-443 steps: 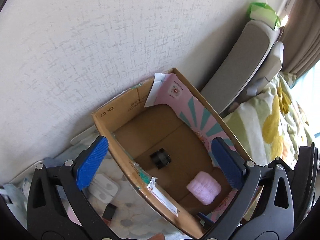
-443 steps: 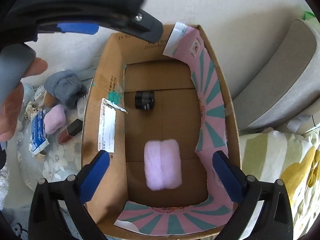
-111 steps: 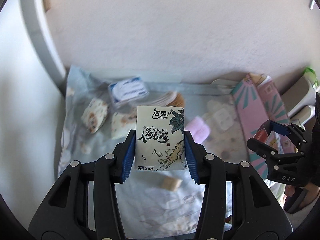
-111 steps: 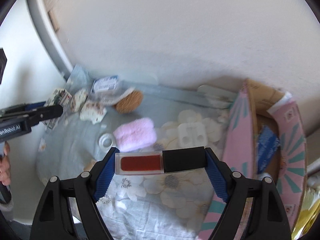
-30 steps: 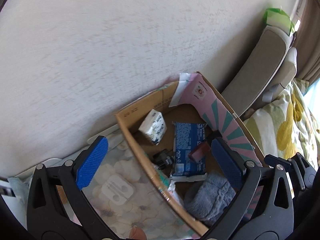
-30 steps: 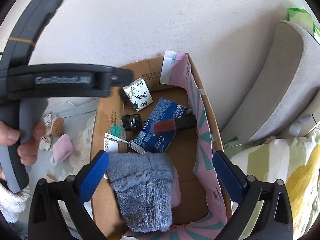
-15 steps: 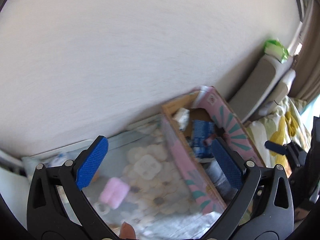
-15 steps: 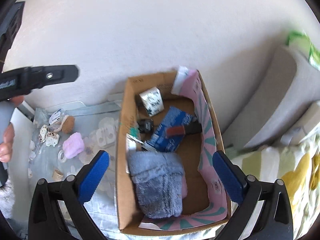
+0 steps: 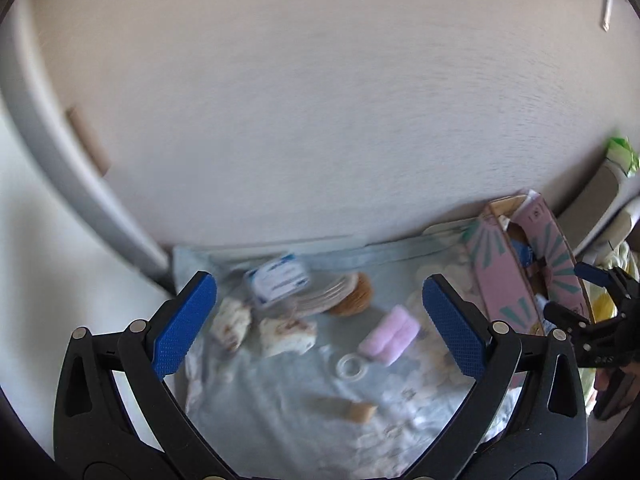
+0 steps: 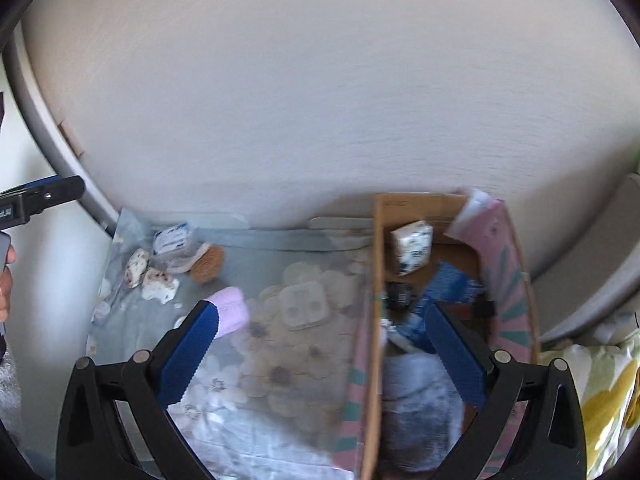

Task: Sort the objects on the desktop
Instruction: 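Grasp white earphone case with right tool while left tool grasps tan tape roll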

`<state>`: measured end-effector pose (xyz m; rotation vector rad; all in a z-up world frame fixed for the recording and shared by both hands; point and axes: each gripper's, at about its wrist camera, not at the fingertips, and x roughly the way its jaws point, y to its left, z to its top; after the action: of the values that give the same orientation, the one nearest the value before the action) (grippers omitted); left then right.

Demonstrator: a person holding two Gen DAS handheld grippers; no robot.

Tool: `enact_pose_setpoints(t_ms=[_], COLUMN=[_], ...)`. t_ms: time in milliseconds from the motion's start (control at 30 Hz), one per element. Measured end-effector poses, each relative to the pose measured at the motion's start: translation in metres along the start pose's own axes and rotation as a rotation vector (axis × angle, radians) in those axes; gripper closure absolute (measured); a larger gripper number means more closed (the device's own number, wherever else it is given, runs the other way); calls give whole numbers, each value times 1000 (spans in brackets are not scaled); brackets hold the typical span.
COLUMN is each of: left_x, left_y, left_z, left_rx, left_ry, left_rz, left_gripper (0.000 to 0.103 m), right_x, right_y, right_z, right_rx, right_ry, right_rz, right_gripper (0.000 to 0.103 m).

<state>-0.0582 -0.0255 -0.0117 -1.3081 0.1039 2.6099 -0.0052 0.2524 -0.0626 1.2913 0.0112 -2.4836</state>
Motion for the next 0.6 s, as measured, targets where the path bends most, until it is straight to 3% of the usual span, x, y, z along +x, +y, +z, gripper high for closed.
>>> enact_pose_setpoints(t_ms=[200,467,600], left_x=[6,54,77], left_y=[8,-24,-37], left_z=[-42,-149,-178], left_rx=[-20,-59,-68], left_ry=[35,110,104], left_rz=[-36,-151,-151], left_gripper=[0,5,7], right_x=[30,103,146], right_y=[35,57,57], right_z=[0,11,10], right_rx=[-142,-346,-391], right_ry=[75,282,385], right_rz=[24,40,18], right_gripper=[0,0,0])
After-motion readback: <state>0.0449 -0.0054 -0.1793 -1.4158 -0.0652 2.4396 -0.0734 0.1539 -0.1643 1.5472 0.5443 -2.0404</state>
